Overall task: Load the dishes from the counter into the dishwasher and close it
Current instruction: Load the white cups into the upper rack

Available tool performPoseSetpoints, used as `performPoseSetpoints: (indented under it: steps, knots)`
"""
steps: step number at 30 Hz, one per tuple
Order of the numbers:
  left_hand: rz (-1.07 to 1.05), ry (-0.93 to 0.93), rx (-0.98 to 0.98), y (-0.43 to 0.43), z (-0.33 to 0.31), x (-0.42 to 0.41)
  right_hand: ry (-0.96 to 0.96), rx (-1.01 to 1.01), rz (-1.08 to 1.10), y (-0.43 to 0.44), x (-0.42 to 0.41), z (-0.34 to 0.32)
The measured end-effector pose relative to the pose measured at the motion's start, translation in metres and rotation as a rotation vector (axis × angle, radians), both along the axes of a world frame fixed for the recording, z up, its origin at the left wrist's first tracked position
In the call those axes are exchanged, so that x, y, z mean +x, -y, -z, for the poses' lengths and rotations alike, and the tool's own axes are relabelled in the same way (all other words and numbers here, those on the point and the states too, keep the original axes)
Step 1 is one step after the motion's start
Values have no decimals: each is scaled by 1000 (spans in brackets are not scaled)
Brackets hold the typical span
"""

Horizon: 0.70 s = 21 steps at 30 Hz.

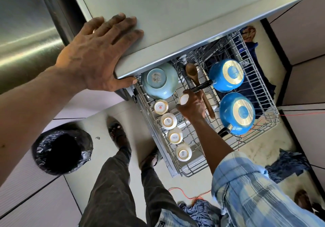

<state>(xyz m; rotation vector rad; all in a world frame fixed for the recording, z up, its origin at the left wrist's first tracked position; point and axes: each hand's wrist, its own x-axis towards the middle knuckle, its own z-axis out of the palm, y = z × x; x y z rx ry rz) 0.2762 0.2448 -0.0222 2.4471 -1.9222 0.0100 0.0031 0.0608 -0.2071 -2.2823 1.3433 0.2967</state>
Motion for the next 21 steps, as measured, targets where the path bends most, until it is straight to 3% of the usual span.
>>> performPoseSetpoints:
  steps: [5, 9, 21]
  knots:
    - [1, 10, 7, 0, -3, 0, -103, -7, 70, 4, -5, 4]
    - [-2, 14, 11, 1, -3, 0, 48, 15, 29, 9, -12, 8]
    - [-2, 15, 29, 1, -2, 0, 92, 105, 29, 7, -6, 19]
